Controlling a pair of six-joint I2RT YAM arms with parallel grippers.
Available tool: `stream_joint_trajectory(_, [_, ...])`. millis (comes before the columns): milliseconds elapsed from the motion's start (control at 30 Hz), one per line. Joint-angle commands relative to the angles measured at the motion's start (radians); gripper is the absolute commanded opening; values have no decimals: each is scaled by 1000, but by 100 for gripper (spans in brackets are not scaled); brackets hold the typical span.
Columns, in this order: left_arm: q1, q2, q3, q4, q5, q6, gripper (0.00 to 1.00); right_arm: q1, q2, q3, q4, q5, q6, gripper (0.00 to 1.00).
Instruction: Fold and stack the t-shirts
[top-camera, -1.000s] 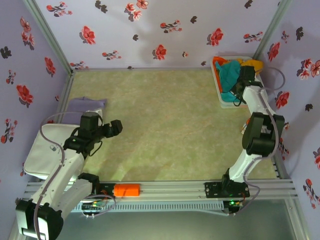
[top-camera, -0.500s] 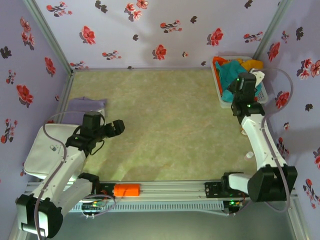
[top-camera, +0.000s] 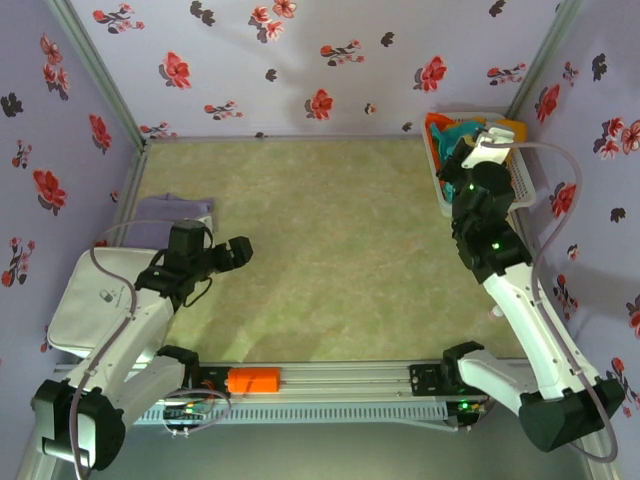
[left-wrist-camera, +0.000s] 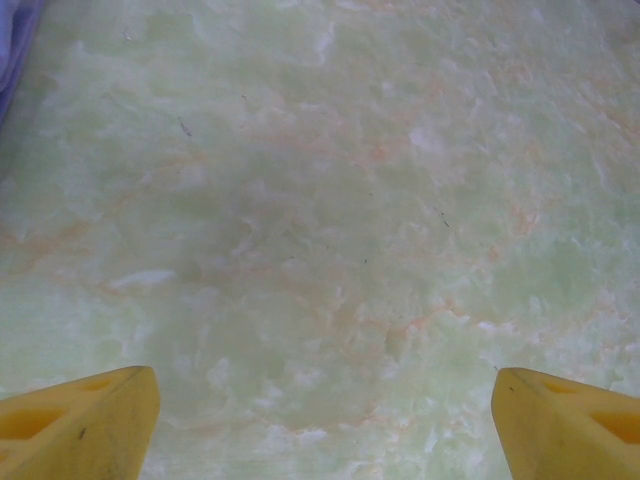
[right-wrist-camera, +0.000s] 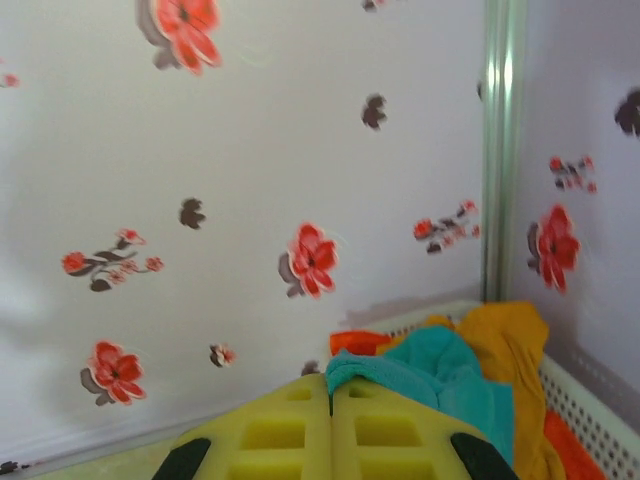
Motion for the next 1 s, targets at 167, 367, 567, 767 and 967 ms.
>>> stream_joint_trajectory(167, [-8, 12, -4, 61, 34, -37, 88, 146, -24, 161, 44, -127, -166, 4])
stream_joint_trajectory(367, [-7, 26, 12, 118, 71, -63, 88, 324, 68, 313, -28, -212, -293, 5])
stream_joint_trajectory(567, [-7, 31, 41, 108, 71, -64, 89, 465, 203, 366, -47, -221, -273, 6])
stream_joint_trajectory(767, [-7, 43, 92, 51, 71, -46, 90, 547, 369, 237, 54, -50, -107, 16])
stream_joint_trajectory(967, [-3, 35, 116, -63, 28, -29, 90, 548, 600, 391, -249, -45, 69, 77])
